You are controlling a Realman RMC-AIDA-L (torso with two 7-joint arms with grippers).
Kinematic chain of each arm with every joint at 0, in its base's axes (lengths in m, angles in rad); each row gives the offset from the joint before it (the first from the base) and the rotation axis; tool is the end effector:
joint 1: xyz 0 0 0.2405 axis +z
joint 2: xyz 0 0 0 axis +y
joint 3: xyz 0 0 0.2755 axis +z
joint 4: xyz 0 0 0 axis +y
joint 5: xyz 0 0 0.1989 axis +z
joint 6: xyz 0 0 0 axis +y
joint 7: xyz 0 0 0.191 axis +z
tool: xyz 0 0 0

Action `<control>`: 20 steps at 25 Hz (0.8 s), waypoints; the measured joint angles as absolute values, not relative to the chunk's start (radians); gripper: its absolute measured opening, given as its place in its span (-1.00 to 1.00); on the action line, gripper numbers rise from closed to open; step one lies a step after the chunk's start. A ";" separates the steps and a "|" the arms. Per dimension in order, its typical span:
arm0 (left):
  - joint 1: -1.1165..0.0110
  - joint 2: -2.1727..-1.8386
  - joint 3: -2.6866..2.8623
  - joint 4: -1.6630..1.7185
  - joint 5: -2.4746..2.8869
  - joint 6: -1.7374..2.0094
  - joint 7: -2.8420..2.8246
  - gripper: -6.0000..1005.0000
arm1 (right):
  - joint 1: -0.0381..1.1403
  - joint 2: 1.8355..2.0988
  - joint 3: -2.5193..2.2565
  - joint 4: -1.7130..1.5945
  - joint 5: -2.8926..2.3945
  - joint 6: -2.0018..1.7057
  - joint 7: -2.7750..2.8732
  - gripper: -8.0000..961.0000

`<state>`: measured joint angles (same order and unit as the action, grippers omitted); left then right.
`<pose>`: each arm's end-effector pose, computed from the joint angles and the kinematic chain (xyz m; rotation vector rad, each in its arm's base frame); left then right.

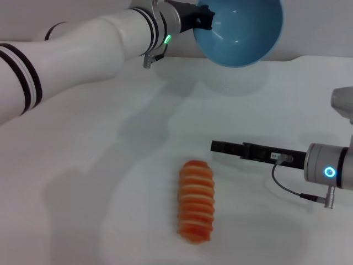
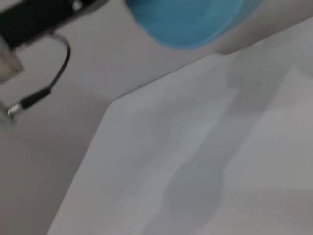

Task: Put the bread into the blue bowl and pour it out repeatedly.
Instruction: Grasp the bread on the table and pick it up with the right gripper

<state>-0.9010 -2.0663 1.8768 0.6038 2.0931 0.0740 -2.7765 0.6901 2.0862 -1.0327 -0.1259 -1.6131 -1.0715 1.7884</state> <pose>-0.1471 0.5104 -0.1121 -2.0893 -0.8014 -0.3918 0.2590 0.3579 -0.1498 -2.3528 1.6710 0.6747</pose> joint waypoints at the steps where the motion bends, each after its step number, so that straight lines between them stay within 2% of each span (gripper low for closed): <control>1: -0.900 -2.066 1.877 0.604 2.093 0.074 -2.776 -0.99 | 0.694 2.085 -1.042 -0.126 -1.613 -1.069 1.793 0.30; 20: -0.888 -2.069 1.906 0.635 2.094 0.066 -2.777 -0.99 | 0.792 2.092 -1.070 0.005 -1.615 -0.952 1.808 0.28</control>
<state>-0.8883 -2.0693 1.9062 0.6349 2.0939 0.0659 -2.7765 0.7915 2.0917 -1.0700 0.0046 -1.6148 -0.9521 1.8082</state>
